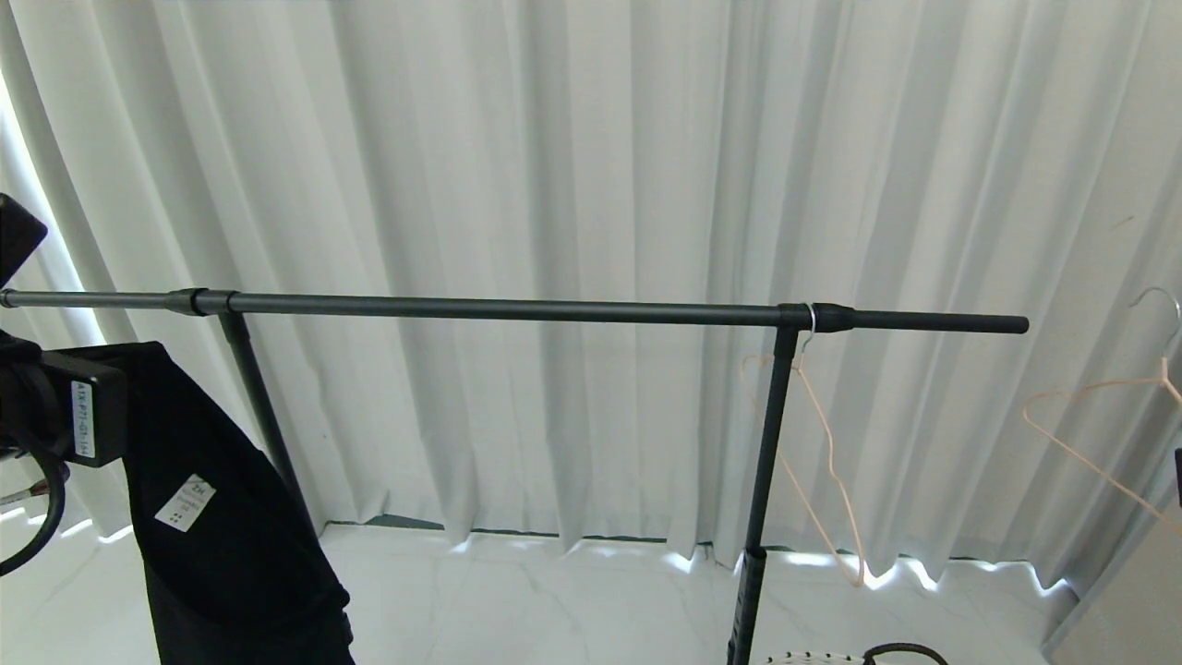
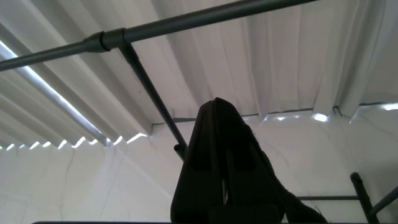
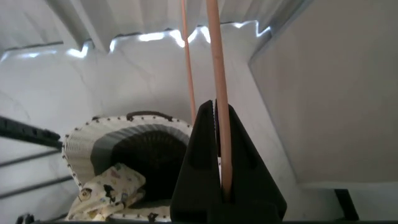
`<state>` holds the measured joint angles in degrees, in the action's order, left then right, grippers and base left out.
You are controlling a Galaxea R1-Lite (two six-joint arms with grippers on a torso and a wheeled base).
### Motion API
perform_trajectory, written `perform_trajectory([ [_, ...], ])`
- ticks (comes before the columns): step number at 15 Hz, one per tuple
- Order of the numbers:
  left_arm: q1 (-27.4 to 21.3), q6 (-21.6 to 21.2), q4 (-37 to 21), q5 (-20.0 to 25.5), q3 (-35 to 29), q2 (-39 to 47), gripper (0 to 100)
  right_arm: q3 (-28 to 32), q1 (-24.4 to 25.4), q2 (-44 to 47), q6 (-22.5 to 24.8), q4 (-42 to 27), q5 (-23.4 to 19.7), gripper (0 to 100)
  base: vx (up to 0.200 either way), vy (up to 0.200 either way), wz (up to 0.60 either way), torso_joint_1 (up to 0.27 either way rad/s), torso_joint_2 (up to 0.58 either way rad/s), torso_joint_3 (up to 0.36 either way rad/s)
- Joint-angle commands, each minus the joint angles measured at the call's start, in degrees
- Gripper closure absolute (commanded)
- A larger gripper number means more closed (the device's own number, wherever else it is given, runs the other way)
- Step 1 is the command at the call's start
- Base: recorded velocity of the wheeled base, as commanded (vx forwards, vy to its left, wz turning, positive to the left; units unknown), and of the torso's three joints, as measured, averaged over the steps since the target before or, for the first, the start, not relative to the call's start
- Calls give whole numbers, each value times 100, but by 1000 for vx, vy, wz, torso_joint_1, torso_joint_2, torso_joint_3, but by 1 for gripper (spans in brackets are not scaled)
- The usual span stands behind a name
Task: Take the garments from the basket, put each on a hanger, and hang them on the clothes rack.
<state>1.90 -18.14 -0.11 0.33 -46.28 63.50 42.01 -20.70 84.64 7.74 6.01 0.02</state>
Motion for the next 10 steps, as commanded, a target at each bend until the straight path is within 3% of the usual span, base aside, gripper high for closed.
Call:
perform_trajectory([
  [1,3,3,2,2,57,75,100,-44,84,-334,-71,-21,15,100,0,0,0,0,0,0],
  [2,3,3,2,2,57,66,100,-52,101,-431,-71,-30,15,100,0,0,0,0,0,0],
  [10,3,12,20,2,92,110,100,-70,215,-747,-36,-100,103,100,-200,0,0,3,4,2],
])
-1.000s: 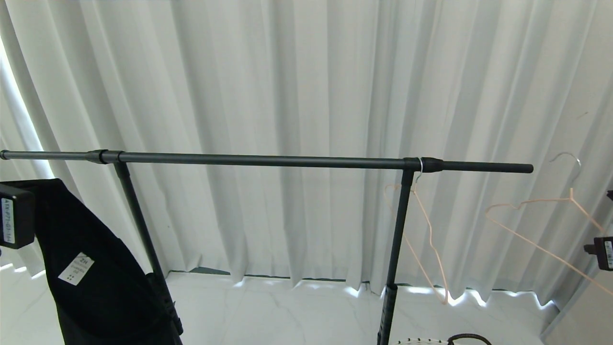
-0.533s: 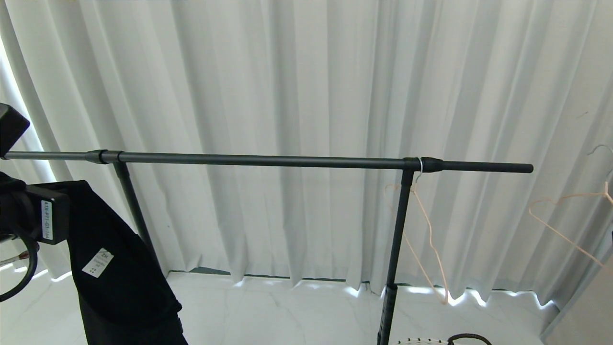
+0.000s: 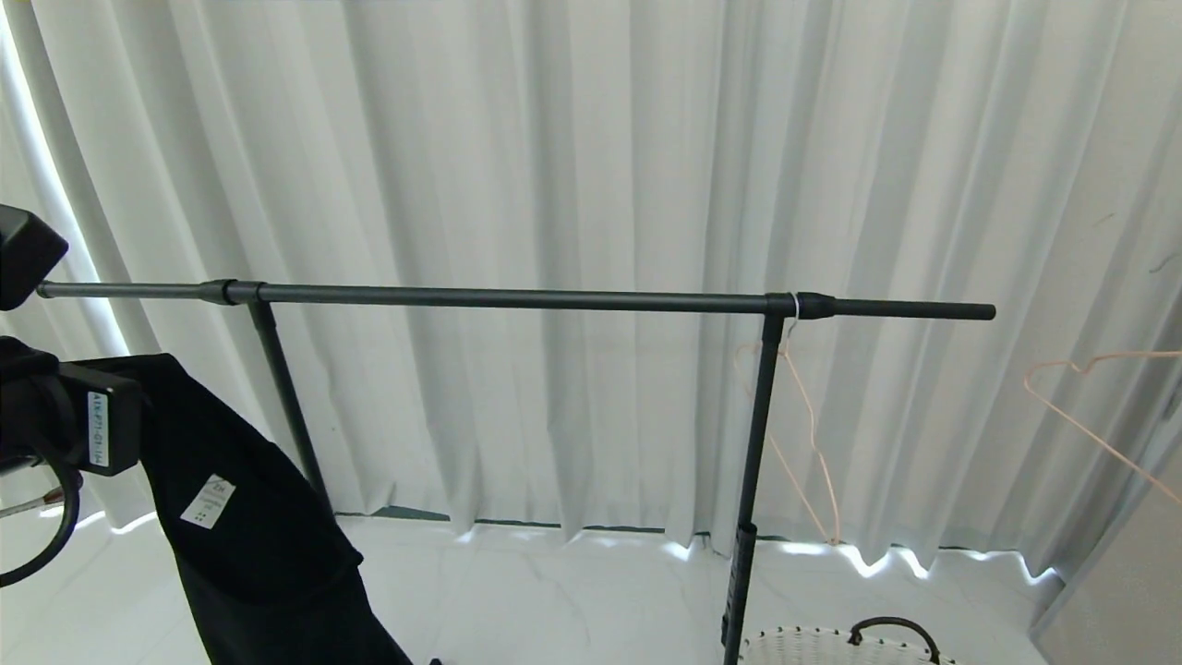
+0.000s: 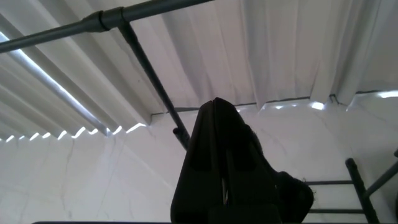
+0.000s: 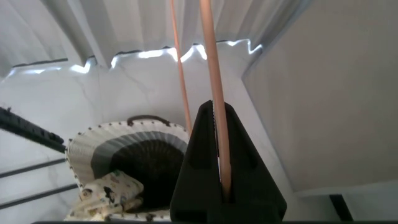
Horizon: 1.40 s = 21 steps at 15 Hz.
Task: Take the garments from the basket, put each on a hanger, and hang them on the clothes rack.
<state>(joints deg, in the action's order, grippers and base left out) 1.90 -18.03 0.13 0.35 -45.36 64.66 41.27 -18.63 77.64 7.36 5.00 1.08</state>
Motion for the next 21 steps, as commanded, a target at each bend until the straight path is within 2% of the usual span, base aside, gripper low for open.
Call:
perform_trajectory([
  [1,3,1,-5,0,1,-6,100,-4,8,-91,2,1,-3,100,-200,0,0,-7,12,2],
  [4,3,-8,4,0,-8,-32,100,13,17,-241,11,-219,-12,100,-200,0,0,1,1,5],
  [10,3,-16,4,0,1,-59,100,13,377,-513,2,-386,-38,100,-200,0,0,0,2,2],
  [12,3,10,4,0,1,-67,100,13,509,-566,2,-394,-38,100,-200,-200,0,2,5,7],
  [16,3,1,4,0,1,-76,100,-4,667,-663,2,-403,-38,100,0,0,0,0,0,0],
  [21,3,1,-5,0,1,-120,100,-4,676,-733,2,-438,-47,100,0,200,0,5,-6,5],
])
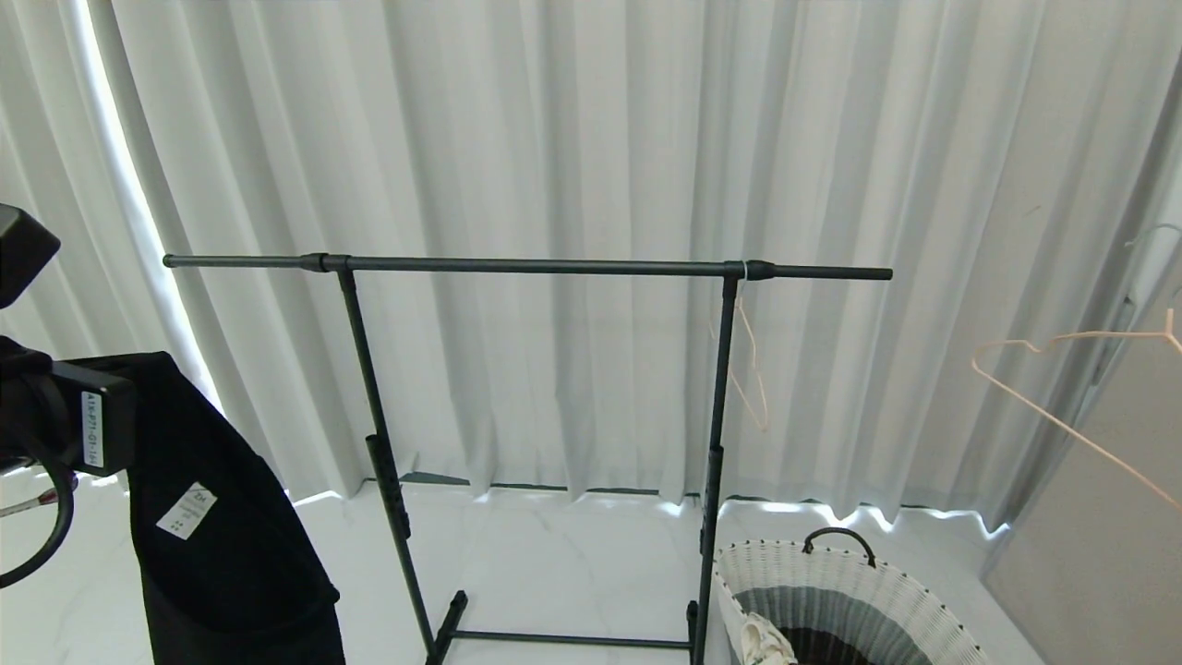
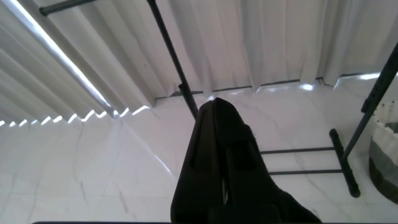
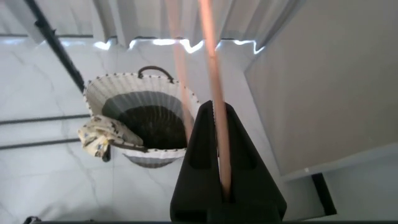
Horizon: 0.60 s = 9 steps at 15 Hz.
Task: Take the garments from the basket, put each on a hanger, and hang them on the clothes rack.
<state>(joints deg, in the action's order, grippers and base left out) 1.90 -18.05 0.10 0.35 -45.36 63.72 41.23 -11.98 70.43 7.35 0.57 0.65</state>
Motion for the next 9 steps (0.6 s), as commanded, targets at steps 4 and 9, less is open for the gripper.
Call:
perform_trajectory([
  [4,3,4,-1,0,1,-35,100,8,21,-82,3,4,-38,100,0,200,0,7,1,0],
  [9,3,4,-1,0,1,-35,100,-1,47,-380,-14,4,-530,100,0,200,0,3,5,3],
])
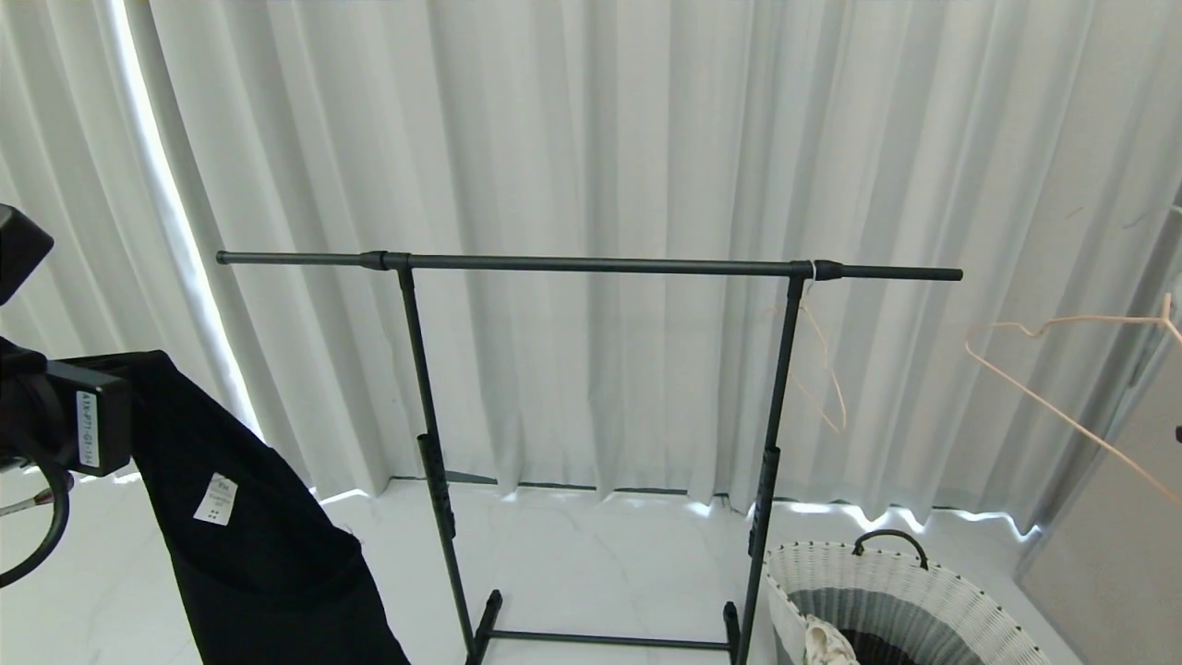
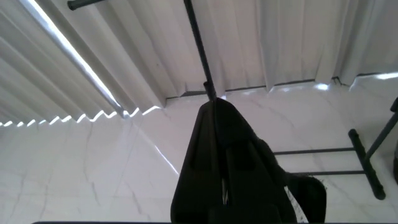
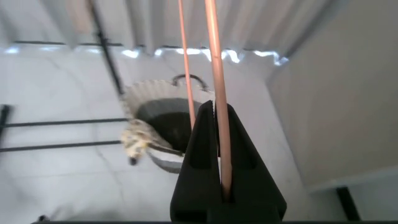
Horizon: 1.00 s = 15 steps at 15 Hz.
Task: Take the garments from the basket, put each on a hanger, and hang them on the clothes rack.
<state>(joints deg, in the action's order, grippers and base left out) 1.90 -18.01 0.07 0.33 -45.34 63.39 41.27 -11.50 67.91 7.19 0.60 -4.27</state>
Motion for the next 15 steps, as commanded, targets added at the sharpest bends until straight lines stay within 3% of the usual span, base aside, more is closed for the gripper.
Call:
perform_trajectory([
  [1,3,-1,1,2,-1,-2,100,-4,7,-208,-7,2,-241,100,0,200,0,-2,2,2],
  [5,-6,-10,10,2,-1,15,100,-4,227,-437,1,37,-742,100,0,200,0,1,4,2],
  [6,-6,-10,10,2,-1,15,100,-13,657,-613,1,19,-830,100,0,200,0,-7,2,2],
  [7,-6,-10,1,2,-1,7,100,-22,719,-630,1,11,-830,100,0,200,0,2,-2,-2],
  [10,-23,-19,10,11,7,-2,100,-145,1633,-709,10,11,-804,100,0,0,0,0,0,0],
  [15,-313,8,10,-33,-28,-143,100,-523,2477,-929,10,-42,-813,100,0,0,0,0,0,0],
])
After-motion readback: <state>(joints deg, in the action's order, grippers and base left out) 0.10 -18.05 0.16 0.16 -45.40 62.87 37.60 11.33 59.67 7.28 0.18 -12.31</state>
